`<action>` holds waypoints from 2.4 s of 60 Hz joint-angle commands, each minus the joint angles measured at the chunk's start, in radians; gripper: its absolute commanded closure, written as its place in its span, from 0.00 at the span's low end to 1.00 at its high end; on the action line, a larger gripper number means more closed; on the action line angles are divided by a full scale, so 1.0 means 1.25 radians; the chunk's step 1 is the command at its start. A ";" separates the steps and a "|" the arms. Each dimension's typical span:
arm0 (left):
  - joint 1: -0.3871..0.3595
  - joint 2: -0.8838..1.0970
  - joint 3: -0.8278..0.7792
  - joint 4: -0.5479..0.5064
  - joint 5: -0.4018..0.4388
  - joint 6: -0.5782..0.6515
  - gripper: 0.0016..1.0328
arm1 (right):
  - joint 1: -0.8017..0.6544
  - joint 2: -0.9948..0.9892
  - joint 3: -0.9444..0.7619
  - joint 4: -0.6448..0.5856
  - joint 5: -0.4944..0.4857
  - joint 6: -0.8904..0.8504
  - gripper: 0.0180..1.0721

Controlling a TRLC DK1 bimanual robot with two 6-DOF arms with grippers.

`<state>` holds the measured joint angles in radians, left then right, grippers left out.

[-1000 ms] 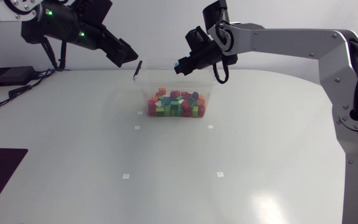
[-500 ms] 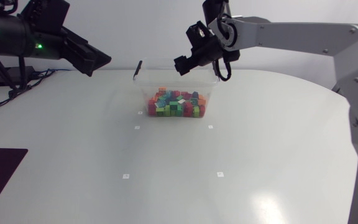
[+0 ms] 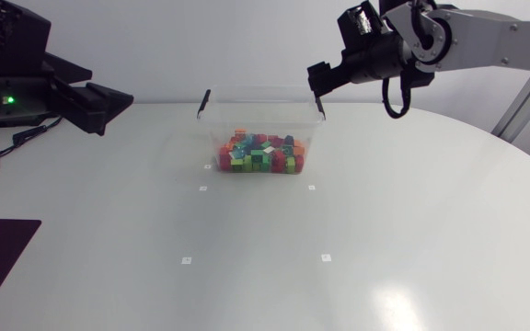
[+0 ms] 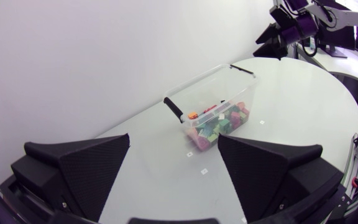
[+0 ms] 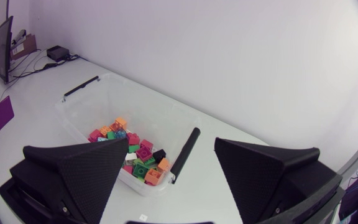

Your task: Place the duplo bricks in the container

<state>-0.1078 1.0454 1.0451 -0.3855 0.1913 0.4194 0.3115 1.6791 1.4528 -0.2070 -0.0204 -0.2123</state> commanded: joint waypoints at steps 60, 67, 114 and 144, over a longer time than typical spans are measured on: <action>0.071 -0.307 -0.387 0.257 -0.119 -0.036 0.04 | -0.209 -0.546 -0.554 0.152 0.042 -0.066 0.05; 0.073 -0.341 -0.430 0.279 -0.119 -0.036 0.04 | -0.230 -0.609 -0.613 0.162 0.040 -0.076 0.05; 0.089 -0.613 -0.631 0.295 -0.115 -0.043 0.04 | -0.259 -0.925 -0.835 0.129 0.036 -0.112 0.05; 0.088 -0.720 -0.726 0.300 -0.133 -0.178 0.04 | -0.254 -1.130 -0.992 0.141 0.027 0.017 0.05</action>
<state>0.0055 0.1684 0.1722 -0.0242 0.0383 0.2523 -0.0029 0.3023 0.2577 -0.0406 0.0200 -0.2417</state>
